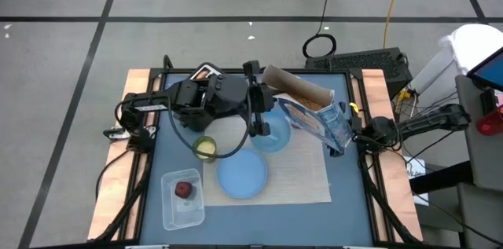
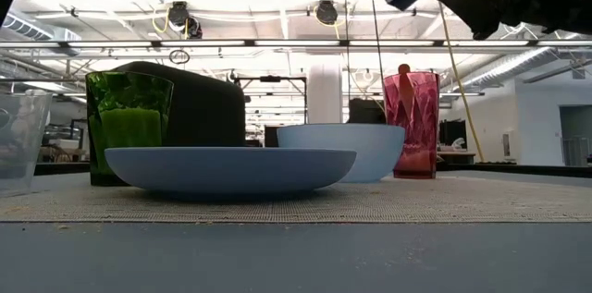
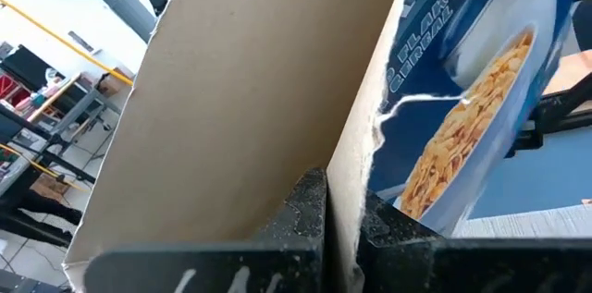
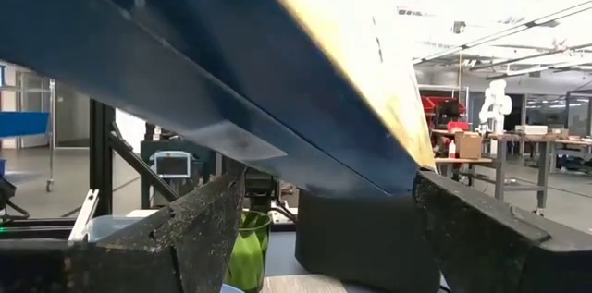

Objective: Arrange a breakfast setting
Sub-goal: Pour the cereal into the light blue bowl

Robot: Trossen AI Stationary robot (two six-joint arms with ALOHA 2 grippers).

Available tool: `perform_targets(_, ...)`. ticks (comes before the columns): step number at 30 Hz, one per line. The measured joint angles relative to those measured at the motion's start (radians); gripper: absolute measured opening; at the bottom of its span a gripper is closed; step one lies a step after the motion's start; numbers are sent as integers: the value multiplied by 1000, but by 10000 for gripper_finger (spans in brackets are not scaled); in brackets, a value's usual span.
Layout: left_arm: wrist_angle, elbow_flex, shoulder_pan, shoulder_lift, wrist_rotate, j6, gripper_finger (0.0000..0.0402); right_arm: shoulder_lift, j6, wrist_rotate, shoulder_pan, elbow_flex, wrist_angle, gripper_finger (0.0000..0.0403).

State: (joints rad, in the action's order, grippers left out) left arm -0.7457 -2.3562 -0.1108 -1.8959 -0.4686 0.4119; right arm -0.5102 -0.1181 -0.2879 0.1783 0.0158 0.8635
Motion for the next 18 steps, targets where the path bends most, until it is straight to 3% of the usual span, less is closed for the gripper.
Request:
perform_targets(12,-1,0,0,0,0,0,3,0,29,4,0,0,1,306)
perform_targets(18,-1,0,0,0,0,-1,3,0,28,4,0,0,1,350)
